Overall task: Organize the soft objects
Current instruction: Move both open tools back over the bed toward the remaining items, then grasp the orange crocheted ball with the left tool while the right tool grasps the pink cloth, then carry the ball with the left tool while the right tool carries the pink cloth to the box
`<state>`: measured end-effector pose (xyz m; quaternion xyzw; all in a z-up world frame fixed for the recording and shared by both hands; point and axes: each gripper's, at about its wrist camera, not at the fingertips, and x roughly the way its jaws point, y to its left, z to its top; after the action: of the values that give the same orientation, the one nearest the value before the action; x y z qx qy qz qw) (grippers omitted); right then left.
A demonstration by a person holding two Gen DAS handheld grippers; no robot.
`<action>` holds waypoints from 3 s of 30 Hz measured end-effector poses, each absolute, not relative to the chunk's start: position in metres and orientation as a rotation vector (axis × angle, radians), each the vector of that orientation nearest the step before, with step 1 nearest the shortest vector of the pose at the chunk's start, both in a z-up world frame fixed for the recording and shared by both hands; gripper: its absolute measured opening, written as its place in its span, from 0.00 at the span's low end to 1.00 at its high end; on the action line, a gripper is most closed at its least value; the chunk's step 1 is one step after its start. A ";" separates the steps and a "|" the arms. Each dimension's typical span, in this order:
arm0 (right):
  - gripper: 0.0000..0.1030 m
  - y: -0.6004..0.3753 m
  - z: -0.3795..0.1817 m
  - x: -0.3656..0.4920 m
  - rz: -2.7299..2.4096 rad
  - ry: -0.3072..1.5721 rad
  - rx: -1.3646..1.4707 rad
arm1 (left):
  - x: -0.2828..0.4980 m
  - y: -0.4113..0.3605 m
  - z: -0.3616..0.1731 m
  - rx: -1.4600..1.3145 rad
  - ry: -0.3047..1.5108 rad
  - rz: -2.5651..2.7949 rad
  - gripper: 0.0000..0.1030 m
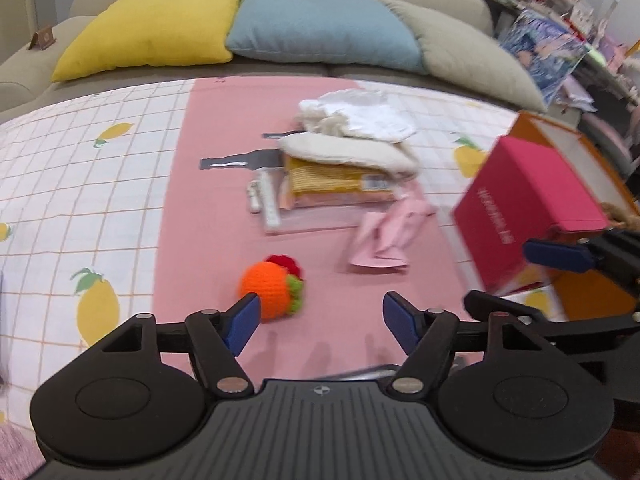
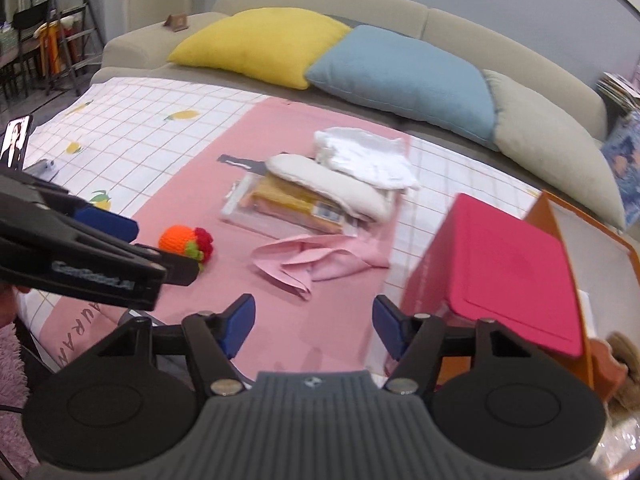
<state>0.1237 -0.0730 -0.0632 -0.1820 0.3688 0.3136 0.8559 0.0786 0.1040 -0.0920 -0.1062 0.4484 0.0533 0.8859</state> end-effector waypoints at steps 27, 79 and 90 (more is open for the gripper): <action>0.78 -0.026 -0.116 0.191 0.573 0.842 -0.253 | 0.116 0.137 -0.138 -0.258 0.951 0.200 0.50; 0.07 -0.150 -0.013 0.116 0.667 0.695 -0.146 | 0.082 0.046 -0.019 -0.270 0.751 -0.040 0.50; 0.07 -0.230 0.022 0.136 0.492 0.572 -0.109 | 0.125 -0.027 0.018 -0.174 0.704 -0.235 0.50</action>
<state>0.1357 -0.2298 0.0222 -0.0534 0.2791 0.2403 0.9282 0.1249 -0.0268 0.0178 -0.0849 0.3435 -0.1149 0.9282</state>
